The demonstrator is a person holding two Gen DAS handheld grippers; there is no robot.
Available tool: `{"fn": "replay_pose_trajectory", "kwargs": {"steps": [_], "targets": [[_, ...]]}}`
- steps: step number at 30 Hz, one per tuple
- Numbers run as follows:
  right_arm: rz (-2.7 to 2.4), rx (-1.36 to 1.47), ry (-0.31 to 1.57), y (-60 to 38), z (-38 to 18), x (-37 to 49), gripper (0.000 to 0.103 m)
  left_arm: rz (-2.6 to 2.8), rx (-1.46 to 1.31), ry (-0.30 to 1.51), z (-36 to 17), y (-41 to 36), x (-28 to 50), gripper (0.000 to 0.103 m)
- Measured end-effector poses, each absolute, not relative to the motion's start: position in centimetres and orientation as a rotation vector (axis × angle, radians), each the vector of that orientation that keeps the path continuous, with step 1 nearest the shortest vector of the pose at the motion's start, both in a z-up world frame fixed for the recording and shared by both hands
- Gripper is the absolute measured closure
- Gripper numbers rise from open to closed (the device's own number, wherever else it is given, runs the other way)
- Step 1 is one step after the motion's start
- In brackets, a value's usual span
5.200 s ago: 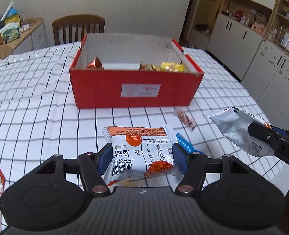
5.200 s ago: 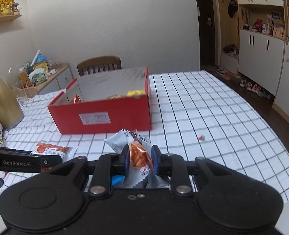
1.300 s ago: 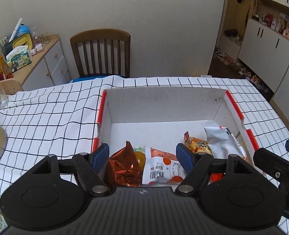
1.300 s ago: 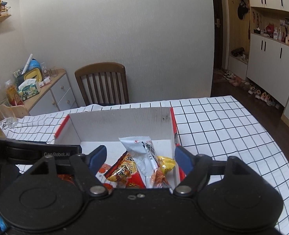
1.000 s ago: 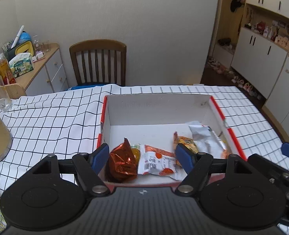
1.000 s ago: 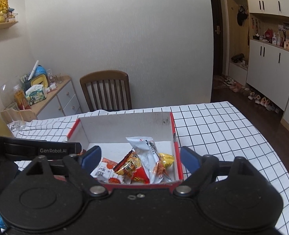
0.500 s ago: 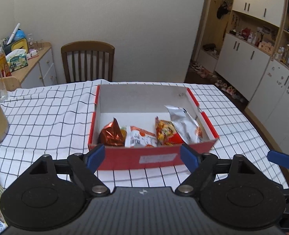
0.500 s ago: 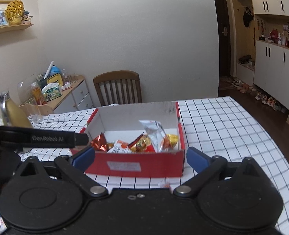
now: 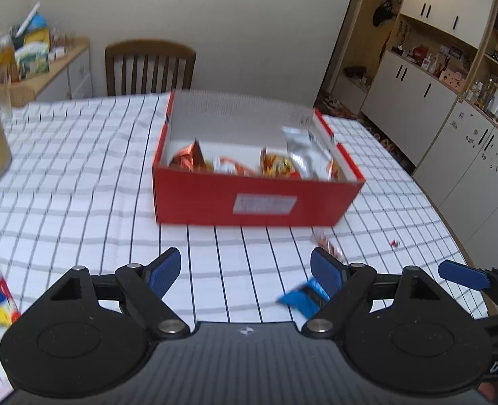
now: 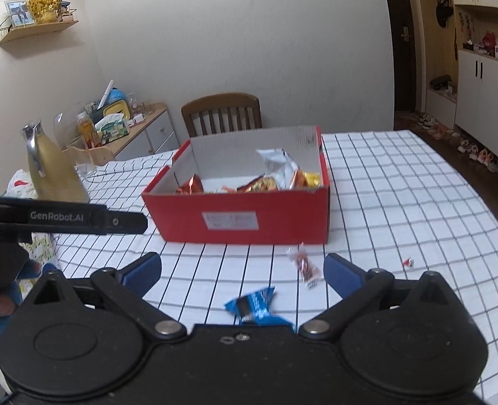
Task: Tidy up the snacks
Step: 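Move both tools back toward the sausage stick and blue chocolate pack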
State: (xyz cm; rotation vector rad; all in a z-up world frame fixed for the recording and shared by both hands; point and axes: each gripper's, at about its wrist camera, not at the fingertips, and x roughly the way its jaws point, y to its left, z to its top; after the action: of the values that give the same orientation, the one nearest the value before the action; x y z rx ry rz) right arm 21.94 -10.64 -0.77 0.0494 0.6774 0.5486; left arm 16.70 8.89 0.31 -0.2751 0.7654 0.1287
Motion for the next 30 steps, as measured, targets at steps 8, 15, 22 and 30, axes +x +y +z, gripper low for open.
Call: {"fn": "replay_pose_trajectory", "kwargs": {"steps": [8, 15, 22, 30], "targets": [[0.551, 0.008, 0.710, -10.8, -3.3, 21.5, 0.000, 0.166, -0.301, 0.832, -3.1, 8.3, 16.1, 0.019], [0.568, -0.026, 0.759, -10.6, -6.1, 21.5, 0.001, 0.187, -0.350, 0.893, -6.2, 8.3, 16.1, 0.019], [0.588, -0.050, 0.777, -10.3, -7.5, 21.8, 0.004, 0.187, -0.359, 0.939, -8.8, 7.5, 16.4, 0.019], [0.604, -0.079, 0.784, -9.6, -8.2, 22.2, 0.013, 0.193, -0.344, 0.946, -9.7, 6.9, 16.8, 0.020]]}}
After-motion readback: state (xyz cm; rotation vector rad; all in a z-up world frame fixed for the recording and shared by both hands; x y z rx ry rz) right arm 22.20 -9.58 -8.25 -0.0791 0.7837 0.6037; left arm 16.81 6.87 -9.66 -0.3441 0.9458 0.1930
